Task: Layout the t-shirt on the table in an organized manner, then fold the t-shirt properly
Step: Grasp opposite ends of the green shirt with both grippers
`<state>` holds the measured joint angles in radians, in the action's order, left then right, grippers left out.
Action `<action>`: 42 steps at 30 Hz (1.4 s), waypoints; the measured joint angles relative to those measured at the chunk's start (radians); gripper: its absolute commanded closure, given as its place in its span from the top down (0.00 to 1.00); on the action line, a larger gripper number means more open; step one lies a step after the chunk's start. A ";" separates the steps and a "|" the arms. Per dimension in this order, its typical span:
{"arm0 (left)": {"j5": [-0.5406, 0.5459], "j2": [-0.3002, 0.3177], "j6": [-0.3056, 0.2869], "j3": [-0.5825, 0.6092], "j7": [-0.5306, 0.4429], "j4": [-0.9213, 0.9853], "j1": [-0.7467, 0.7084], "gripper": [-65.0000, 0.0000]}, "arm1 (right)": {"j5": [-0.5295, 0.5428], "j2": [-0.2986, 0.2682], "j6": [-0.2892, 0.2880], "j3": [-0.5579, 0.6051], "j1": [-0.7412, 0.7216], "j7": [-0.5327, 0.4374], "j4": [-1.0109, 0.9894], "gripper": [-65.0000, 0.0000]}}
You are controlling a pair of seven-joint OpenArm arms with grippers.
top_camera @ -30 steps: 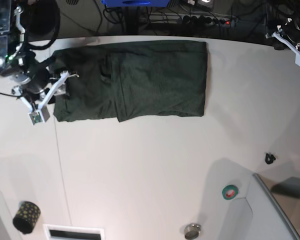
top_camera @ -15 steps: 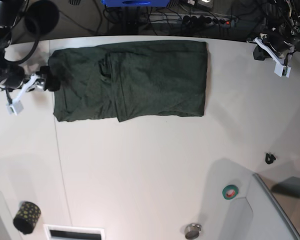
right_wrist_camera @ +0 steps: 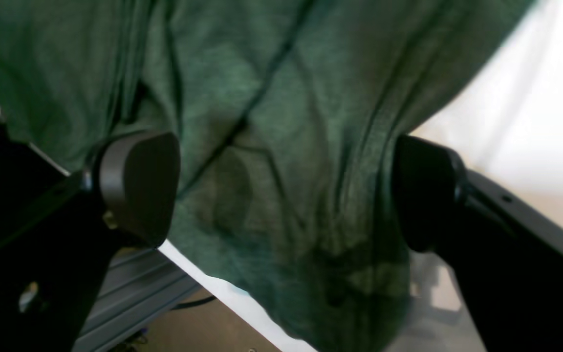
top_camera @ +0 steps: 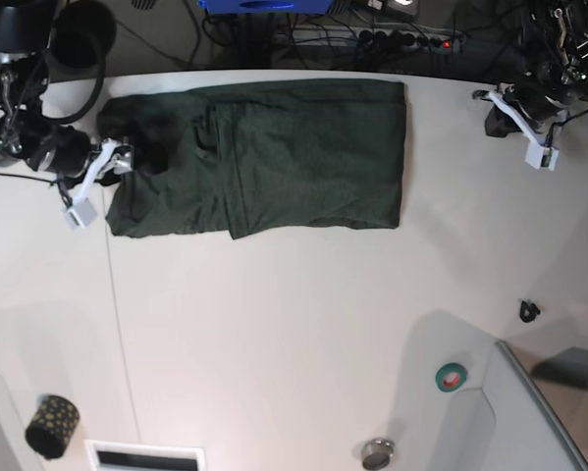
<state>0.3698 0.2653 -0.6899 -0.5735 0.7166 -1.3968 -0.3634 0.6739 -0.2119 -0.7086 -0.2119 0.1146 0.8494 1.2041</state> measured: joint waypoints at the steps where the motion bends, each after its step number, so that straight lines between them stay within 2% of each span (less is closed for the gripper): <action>1: -0.004 -0.005 0.000 0.033 0.006 0.001 0.008 0.00 | 0.001 0.003 0.000 0.016 0.004 -0.006 0.004 1.00; 6: -0.006 -0.032 0.001 0.141 0.000 0.014 0.066 0.00 | 0.031 0.038 -0.012 0.108 0.014 -0.025 0.005 1.00; 12: -0.008 -0.043 0.001 0.227 0.005 0.040 0.118 0.00 | 0.034 0.051 -0.026 0.117 -0.018 0.006 -0.014 1.00; 17: -0.007 -0.059 0.001 0.296 0.005 0.040 0.129 0.00 | 0.054 0.053 -0.037 0.118 -0.081 -0.005 -0.105 0.95; 20: -0.008 -0.072 0.001 0.307 0.005 0.040 0.127 0.00 | 0.059 0.068 -0.040 0.114 -0.087 -0.031 -0.129 0.93; 26: -0.007 -0.074 0.001 0.310 0.005 0.040 0.128 0.00 | 0.053 0.072 -0.033 0.114 -0.083 -0.035 -0.133 0.82; 31: -0.007 -0.074 0.001 0.309 0.005 0.040 0.128 0.00 | 0.060 0.068 -0.034 0.138 -0.067 -0.048 -0.131 0.81; 35: -0.009 -0.074 0.001 0.313 0.005 0.040 0.139 0.00 | 0.064 0.067 0.007 0.197 -0.065 -0.091 -0.127 0.79; 37: -0.007 -0.074 0.001 0.313 0.005 0.040 0.144 0.00 | 0.060 0.072 0.023 0.208 -0.064 -0.116 -0.131 0.67; 42: -0.008 -0.074 0.001 0.313 0.005 0.040 0.142 0.00 | 0.026 0.072 0.089 0.208 -0.065 -0.105 -0.138 0.18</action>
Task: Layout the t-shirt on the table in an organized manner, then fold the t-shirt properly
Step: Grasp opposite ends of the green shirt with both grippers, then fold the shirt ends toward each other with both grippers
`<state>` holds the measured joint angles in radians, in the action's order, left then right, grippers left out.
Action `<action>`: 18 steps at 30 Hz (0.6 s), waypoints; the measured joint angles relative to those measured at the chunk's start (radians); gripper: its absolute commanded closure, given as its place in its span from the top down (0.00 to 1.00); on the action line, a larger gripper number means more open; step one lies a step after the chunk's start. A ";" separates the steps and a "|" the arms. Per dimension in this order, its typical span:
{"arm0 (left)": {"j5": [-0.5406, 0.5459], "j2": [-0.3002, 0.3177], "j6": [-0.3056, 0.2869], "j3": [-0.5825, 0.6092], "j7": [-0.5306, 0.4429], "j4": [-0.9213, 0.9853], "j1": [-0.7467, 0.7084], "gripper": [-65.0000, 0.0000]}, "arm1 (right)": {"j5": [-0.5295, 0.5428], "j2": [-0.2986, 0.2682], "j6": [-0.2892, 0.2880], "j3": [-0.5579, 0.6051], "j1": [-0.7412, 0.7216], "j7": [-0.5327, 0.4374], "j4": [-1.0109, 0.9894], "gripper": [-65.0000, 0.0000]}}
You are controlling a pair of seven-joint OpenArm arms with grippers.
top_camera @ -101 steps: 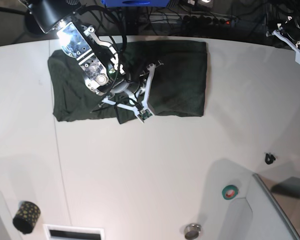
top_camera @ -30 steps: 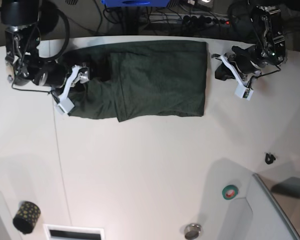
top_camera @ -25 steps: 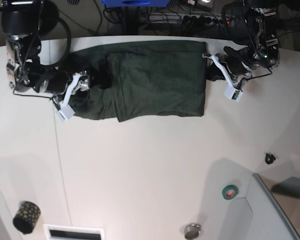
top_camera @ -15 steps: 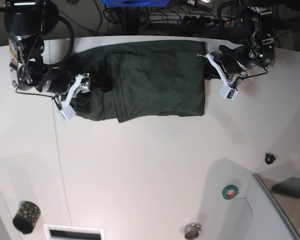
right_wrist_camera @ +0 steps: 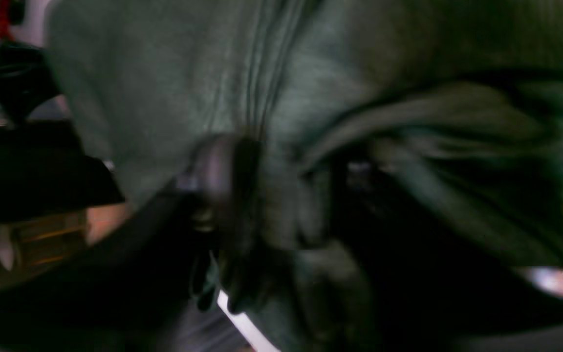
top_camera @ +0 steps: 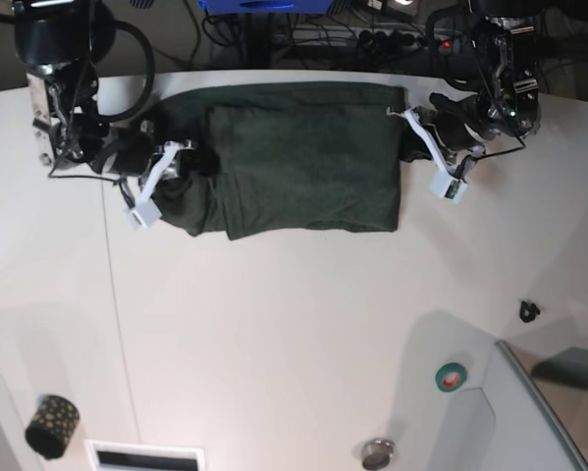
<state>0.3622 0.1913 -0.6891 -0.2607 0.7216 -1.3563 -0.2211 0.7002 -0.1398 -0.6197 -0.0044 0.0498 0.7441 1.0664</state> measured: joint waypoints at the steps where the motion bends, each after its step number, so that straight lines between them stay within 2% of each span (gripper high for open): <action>1: 0.000 0.000 0.000 0.000 0.000 0.000 0.000 0.00 | -0.005 0.000 0.009 0.000 0.000 0.009 0.000 0.09; 3: 0.000 0.000 0.000 0.000 0.000 0.000 0.000 0.00 | -0.005 0.000 0.011 0.000 -0.003 0.018 0.000 0.00; 7: 0.001 0.000 0.000 0.001 0.000 0.000 0.000 0.00 | -0.056 0.001 0.038 0.010 0.016 0.070 0.104 0.01; 8: 0.000 0.000 0.000 0.001 0.000 0.000 0.000 0.00 | -0.076 0.002 0.064 0.011 0.034 0.093 0.148 0.01; 12: 0.000 -0.001 0.000 0.001 0.000 0.000 0.000 0.00 | -0.101 -0.007 0.240 0.023 0.090 0.180 0.346 0.01; 15: 0.000 -0.001 0.000 0.011 0.000 0.000 0.000 0.00 | -0.089 -0.037 0.339 0.124 0.080 0.205 0.475 0.01; 18: -0.003 -0.003 0.000 0.075 0.000 -0.001 0.000 0.00 | -0.081 -0.047 0.524 0.246 0.065 0.225 0.555 0.01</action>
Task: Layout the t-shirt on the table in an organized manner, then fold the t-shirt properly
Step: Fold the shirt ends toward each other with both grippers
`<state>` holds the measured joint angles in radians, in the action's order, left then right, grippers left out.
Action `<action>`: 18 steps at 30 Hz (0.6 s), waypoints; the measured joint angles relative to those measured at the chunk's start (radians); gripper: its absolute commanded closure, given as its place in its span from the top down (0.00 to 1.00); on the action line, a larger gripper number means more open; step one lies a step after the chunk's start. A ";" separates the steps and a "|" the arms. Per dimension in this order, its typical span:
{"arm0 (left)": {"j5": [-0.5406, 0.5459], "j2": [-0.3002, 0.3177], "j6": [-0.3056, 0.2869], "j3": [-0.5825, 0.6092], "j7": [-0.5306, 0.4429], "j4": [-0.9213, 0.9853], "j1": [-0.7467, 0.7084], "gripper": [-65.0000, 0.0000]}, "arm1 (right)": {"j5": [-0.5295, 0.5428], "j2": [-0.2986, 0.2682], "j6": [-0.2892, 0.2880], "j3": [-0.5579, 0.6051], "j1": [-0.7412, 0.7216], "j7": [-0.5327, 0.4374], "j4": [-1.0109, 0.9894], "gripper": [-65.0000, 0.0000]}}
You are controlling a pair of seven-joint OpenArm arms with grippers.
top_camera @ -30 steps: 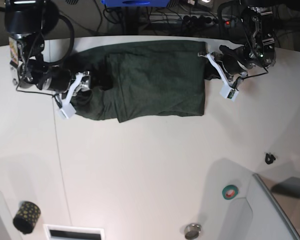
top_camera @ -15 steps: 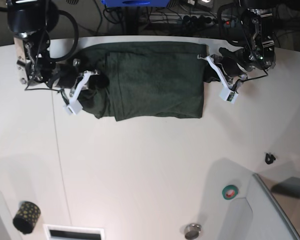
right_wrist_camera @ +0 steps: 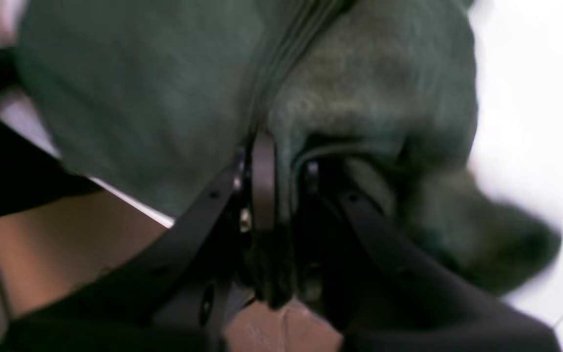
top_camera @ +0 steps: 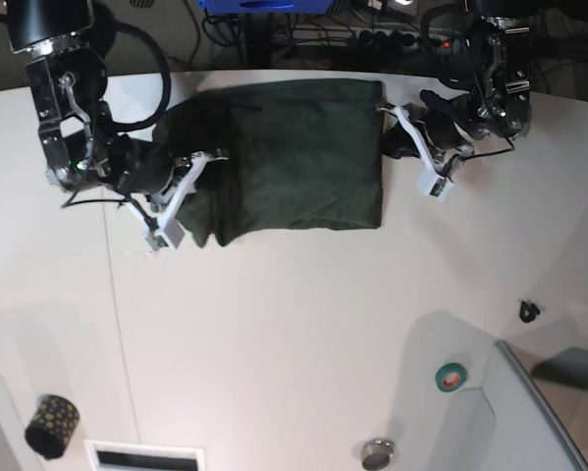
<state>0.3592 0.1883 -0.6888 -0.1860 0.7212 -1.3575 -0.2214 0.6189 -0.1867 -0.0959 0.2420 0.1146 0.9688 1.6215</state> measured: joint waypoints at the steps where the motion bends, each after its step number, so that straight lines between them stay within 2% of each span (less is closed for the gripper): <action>1: 0.000 -0.003 0.000 0.022 0.000 -0.001 0.001 0.00 | 0.003 -0.002 0.050 0.035 0.002 0.006 0.017 0.01; 4: -0.001 -0.016 0.000 0.070 0.003 0.000 0.013 0.00 | 0.004 -0.009 0.170 0.124 -0.009 0.035 0.047 0.01; 6: -0.010 -0.039 0.000 0.077 0.004 0.005 0.032 0.00 | -0.006 -0.008 0.230 0.172 -0.027 0.043 0.056 0.01; 10: 0.000 -0.078 0.000 0.083 -0.004 0.003 0.040 0.00 | 0.001 0.000 0.273 0.244 -0.039 0.035 0.060 0.01; 18: -0.004 -0.085 0.000 0.084 0.000 0.002 0.032 0.00 | 0.000 0.042 0.367 0.287 -0.101 0.035 0.053 0.01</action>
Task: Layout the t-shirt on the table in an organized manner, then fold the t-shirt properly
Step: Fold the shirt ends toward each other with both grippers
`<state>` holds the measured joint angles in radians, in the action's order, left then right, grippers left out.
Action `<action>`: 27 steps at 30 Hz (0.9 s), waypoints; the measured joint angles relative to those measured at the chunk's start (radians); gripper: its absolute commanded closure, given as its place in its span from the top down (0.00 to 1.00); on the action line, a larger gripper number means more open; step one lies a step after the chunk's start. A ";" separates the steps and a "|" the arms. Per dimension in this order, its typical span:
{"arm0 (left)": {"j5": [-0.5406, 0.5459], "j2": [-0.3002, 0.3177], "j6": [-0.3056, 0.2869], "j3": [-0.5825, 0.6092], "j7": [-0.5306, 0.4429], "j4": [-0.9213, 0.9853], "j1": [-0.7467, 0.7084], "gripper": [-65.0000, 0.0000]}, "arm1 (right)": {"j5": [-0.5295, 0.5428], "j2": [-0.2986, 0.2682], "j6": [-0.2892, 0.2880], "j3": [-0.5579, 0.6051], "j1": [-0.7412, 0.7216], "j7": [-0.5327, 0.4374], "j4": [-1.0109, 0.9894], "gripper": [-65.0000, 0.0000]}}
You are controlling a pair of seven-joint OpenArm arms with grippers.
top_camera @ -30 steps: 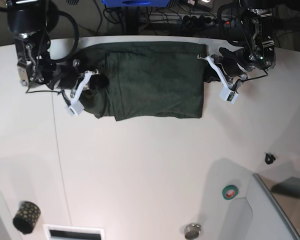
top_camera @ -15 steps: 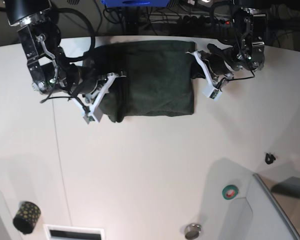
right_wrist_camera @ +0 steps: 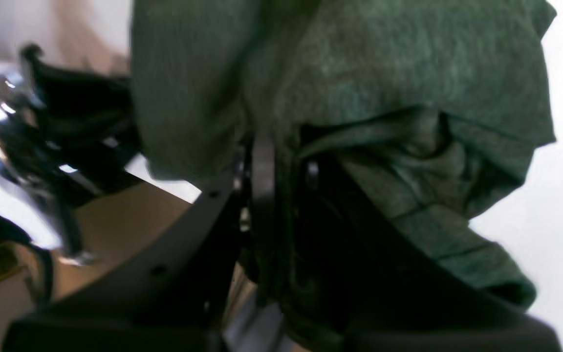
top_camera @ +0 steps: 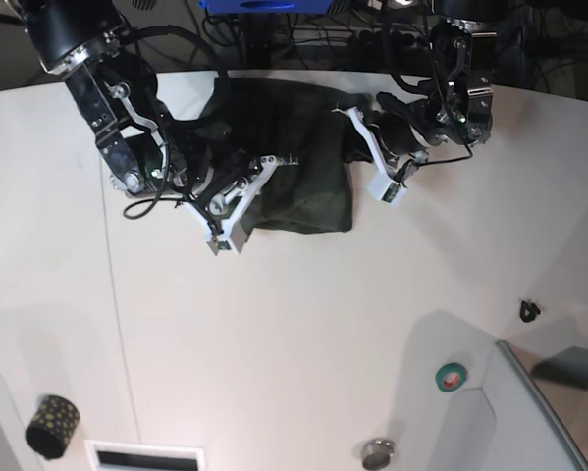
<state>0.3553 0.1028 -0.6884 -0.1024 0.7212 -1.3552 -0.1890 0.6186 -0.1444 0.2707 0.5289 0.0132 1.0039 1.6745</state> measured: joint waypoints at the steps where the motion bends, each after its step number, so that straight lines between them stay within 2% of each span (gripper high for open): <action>1: 0.000 0.000 0.000 0.001 0.000 0.000 -0.003 0.00 | 0.002 0.006 0.003 0.003 -0.005 0.000 0.000 0.01; 6: 0.000 0.001 0.000 0.001 0.000 0.000 -0.008 0.00 | 0.006 0.055 0.006 0.010 -0.041 -0.001 -0.071 0.01; 10: 0.000 0.003 0.000 0.001 0.000 0.000 -0.008 0.00 | -0.002 0.052 0.010 0.083 -0.065 -0.045 -0.131 0.01; 20: 0.000 0.003 0.000 0.001 0.000 0.000 -0.008 0.00 | 0.003 0.066 0.009 0.091 -0.091 -0.092 -0.201 0.02; 27: 0.000 0.004 0.000 0.001 0.001 0.000 0.003 0.00 | 0.002 0.120 0.010 0.091 -0.100 -0.101 -0.282 0.03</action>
<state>0.3550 0.1066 -0.6884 -0.1013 0.7219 -1.3552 -0.1860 0.6205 -0.0246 0.2802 0.6201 -0.0872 0.9028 1.3926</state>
